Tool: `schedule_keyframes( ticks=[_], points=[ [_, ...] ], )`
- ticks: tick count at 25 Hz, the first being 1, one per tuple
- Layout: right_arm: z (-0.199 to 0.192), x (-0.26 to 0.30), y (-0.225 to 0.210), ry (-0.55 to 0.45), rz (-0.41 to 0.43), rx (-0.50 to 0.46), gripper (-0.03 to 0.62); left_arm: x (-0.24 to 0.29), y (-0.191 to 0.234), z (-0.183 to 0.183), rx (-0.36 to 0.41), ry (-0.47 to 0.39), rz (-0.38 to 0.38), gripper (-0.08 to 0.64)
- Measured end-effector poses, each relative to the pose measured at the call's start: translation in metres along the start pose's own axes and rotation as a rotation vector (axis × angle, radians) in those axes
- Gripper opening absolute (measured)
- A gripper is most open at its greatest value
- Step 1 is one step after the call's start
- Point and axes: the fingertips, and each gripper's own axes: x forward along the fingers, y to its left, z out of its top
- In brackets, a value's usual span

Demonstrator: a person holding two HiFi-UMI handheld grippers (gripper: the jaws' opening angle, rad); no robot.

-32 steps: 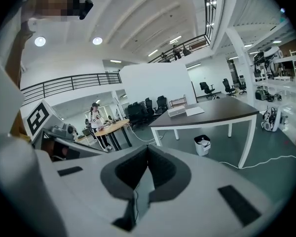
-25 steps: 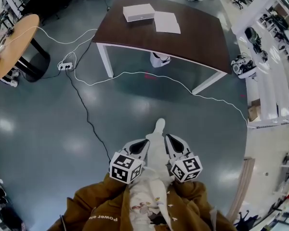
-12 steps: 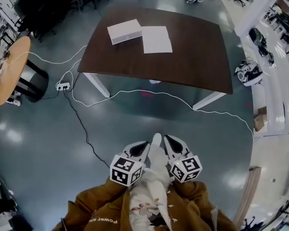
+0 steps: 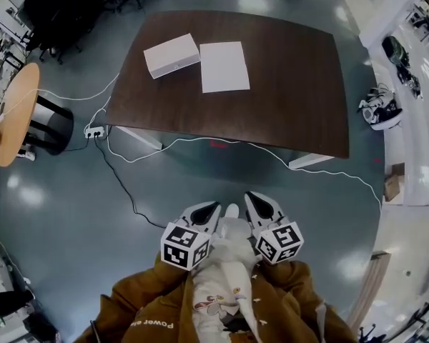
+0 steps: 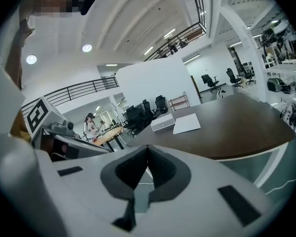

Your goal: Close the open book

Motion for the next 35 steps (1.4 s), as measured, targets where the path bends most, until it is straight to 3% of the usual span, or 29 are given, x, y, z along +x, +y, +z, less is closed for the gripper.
schedule_keyframes(
  ticks=[5,11,18,23,26,35],
  points=[
    [0.014,0.035,-0.035,0.041,-0.001,0.024,0.005,0.04,0.017,0.033,-0.009,0.014,-0.028,0.006],
    [0.053,0.1,-0.079,0.046,-0.034,0.004,0.005,0.096,0.066,0.094,-0.015,0.006,-0.065,0.006],
    [0.109,0.198,-0.125,0.066,-0.085,0.024,0.005,0.151,0.136,0.178,0.008,0.032,-0.124,0.006],
    [0.136,0.272,-0.139,0.094,-0.116,0.038,0.005,0.169,0.212,0.227,-0.011,0.043,-0.132,0.006],
    [0.148,0.305,-0.148,0.117,-0.115,0.053,0.005,0.184,0.241,0.248,-0.027,0.028,-0.13,0.006],
    [0.173,0.348,-0.201,0.144,-0.126,0.083,0.005,0.246,0.267,0.285,-0.038,0.059,-0.1,0.006]
  ],
)
